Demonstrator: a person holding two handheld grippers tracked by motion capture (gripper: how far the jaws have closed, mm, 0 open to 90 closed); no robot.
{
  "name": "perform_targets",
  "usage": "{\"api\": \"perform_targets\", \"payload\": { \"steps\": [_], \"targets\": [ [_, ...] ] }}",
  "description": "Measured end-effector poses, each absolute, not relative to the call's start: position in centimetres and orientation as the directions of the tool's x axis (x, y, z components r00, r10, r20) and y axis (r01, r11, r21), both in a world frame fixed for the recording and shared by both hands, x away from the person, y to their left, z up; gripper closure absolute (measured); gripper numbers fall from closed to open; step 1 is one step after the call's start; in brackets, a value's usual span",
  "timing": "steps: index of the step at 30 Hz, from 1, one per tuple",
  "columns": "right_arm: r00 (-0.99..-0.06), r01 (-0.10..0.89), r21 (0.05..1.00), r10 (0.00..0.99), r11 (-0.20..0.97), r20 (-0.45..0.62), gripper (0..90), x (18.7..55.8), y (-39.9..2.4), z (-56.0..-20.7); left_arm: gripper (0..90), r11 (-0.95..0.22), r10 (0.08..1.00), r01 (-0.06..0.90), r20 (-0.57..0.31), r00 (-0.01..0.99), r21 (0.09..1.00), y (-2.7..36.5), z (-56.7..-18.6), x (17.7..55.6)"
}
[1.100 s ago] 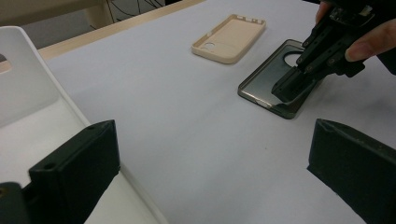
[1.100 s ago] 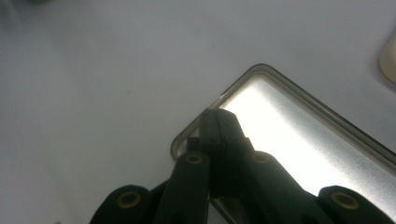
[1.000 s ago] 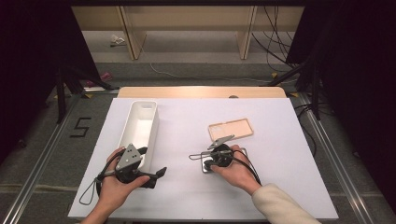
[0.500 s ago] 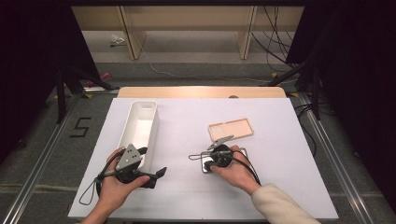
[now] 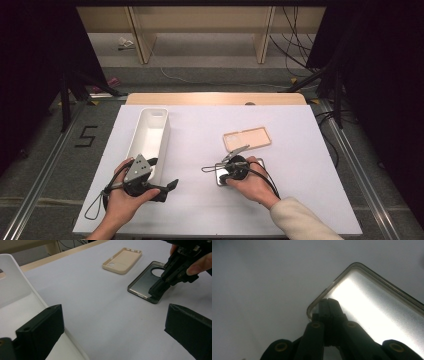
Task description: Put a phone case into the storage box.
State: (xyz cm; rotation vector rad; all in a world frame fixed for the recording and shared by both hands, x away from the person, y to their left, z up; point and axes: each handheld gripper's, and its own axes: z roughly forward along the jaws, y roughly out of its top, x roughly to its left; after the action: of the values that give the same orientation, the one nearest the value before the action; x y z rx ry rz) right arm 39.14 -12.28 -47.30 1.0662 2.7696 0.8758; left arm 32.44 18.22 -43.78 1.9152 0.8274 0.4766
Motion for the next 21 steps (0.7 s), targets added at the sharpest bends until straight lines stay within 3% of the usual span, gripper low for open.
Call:
{"api": "perform_targets", "payload": {
  "steps": [21],
  "targets": [
    [-0.771,0.607,0.464,0.621,0.645,0.144,90.0,38.53,-12.95,-46.8,1.5,-0.31,0.72,0.344,-0.018,0.694,0.886,18.23,-43.77,32.38]
  ]
}}
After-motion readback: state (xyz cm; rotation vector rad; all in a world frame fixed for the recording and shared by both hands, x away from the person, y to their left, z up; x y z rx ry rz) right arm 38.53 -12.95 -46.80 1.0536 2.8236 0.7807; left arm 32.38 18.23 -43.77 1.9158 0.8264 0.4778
